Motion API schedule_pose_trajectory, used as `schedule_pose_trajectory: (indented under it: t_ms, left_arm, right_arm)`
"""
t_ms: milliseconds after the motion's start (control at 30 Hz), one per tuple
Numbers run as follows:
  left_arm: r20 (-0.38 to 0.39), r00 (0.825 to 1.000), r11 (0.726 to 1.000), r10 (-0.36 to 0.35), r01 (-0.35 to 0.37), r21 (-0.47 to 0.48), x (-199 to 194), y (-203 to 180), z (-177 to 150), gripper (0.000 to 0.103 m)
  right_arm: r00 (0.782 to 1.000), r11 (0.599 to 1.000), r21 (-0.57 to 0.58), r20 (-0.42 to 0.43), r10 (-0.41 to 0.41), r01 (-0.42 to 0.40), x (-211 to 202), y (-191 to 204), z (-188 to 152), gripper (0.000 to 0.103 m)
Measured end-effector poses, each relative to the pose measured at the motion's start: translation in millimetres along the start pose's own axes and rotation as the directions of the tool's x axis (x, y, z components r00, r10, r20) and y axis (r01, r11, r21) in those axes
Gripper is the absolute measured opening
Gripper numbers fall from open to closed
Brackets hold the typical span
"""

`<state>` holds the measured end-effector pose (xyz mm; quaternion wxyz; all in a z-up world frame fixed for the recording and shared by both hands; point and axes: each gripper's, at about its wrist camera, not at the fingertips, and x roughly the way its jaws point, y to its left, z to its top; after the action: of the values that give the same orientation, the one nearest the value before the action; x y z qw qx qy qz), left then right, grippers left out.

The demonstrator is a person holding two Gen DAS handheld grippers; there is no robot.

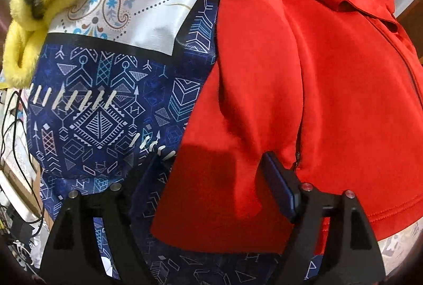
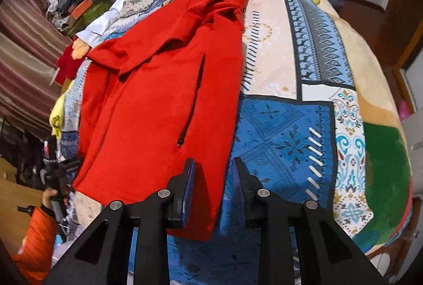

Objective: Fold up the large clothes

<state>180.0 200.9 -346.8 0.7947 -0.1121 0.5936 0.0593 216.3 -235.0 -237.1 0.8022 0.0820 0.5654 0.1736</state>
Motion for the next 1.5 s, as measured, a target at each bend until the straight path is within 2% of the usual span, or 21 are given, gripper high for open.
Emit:
schedule_pose_trajectory:
  t_ms: [33,167,267,300,367,433,467,567,600,667,733,767,833,900,1000,1167,1200,1233,1300,1500]
  left_arm:
    - [0.004,1.0,1.0,0.003,-0.003,0.001,1.7,-6.3,-3.5,0.073]
    - [0.017,1.0,1.0,0.003,-0.003,-0.006,-10.0,8.4,-17.1,0.063]
    - [0.027,0.999,1.0,0.018,-0.017,-0.002,-14.7,8.8,-20.8,0.056]
    - [0.029,0.999,1.0,0.023,-0.023,0.0,-15.7,8.8,-22.1,0.053]
    - [0.034,0.999,0.999,0.033,-0.033,0.005,-20.0,8.4,-27.7,0.048]
    - [0.041,0.998,0.999,0.046,-0.047,0.019,-27.7,10.9,-32.7,0.042]
    - [0.045,0.998,0.998,0.053,-0.054,0.025,-29.1,13.4,-31.4,0.041]
    - [0.053,0.997,0.997,0.061,-0.063,0.036,-34.0,13.2,-37.6,0.036]
    - [0.053,0.997,0.998,0.06,-0.062,0.034,-35.3,11.2,-35.1,0.034]
    - [0.052,0.997,0.998,0.055,-0.056,0.029,-41.2,17.5,-33.7,0.031]
    - [0.058,0.997,0.998,0.053,-0.055,0.027,-37.9,10.6,-24.8,0.025]
    - [0.061,0.997,0.998,0.053,-0.055,0.031,-43.7,11.9,-20.9,0.023]
    - [0.071,0.996,0.997,0.059,-0.063,0.047,-51.7,8.8,-19.5,0.017]
    - [0.086,0.994,0.995,0.072,-0.078,0.063,-61.9,5.1,-18.9,0.015]
    - [0.11,0.988,0.988,0.105,-0.116,0.099,-85.2,-12.5,-17.5,0.013]
    - [0.143,0.976,0.97,0.167,-0.188,0.152,-96.2,-25.5,-16.2,0.012]
    - [0.148,0.973,0.968,0.176,-0.198,0.153,-98.7,-26.9,-15.6,0.01]
    - [0.155,0.971,0.967,0.182,-0.205,0.15,-100.2,-29.7,-14.4,0.003]
    - [0.164,0.97,0.971,0.178,-0.2,0.131,-108.2,-24.4,-11.2,0.003]
    - [0.183,0.976,0.985,0.118,-0.138,0.102,-128.2,-28.0,-2.1,0.002]
  right_arm:
    - [1.0,1.0,0.007,-0.002,0.021,-0.021,0.6,0.8,1.5,0.024]
    - [0.995,0.994,0.044,-0.004,0.1,-0.1,5.4,3.9,7.7,0.024]
    - [0.998,0.998,0.014,-0.005,0.059,-0.059,12.7,13.6,6.2,0.025]
    - [0.999,0.999,-0.005,-0.003,0.048,-0.048,13.2,17.3,5.1,0.028]
    - [0.999,0.997,-0.071,-0.008,0.034,-0.035,14.1,29.8,2.0,0.043]
    - [0.999,0.989,-0.14,-0.019,0.049,-0.051,16.3,45.1,-3.8,0.088]
    - [0.999,0.985,-0.171,-0.009,0.031,-0.032,18.5,52.4,-7.4,0.091]
    - [0.995,0.958,-0.269,0.049,-0.091,0.1,30.7,73.5,-19.4,0.093]
    - [0.994,0.956,-0.273,0.065,-0.092,0.107,31.3,75.6,-20.2,0.092]
    - [0.993,0.959,-0.264,0.09,-0.078,0.099,29.4,75.9,-18.5,0.081]
    - [0.995,0.963,-0.264,0.097,-0.03,0.055,24.7,74.7,-14.5,0.054]
    - [0.995,0.964,-0.262,0.099,-0.015,0.041,23.2,73.6,-13.9,0.048]
    - [0.993,0.967,-0.255,0.114,0.013,0.016,19.9,73.3,-13.9,0.022]
    - [0.993,0.965,-0.261,0.12,0.023,0.01,19.6,74.6,-13.3,0.015]
    - [0.99,0.968,-0.249,0.128,0.055,-0.021,17.1,75.1,-9.3,0.011]
    - [0.981,0.972,-0.227,0.168,0.093,-0.053,6.2,70.8,-0.6,0.01]
    - [0.98,0.973,-0.227,0.178,0.092,-0.05,4.1,70.5,0.6,0.009]
    - [0.978,0.973,-0.229,0.19,0.088,-0.043,1.6,69.9,2.4,0.009]
    - [0.973,0.974,-0.222,0.215,0.085,-0.036,-4.5,65.0,6.9,0.008]
    - [0.969,0.976,-0.205,0.218,0.117,-0.072,-6.6,50.7,14.6,0.008]
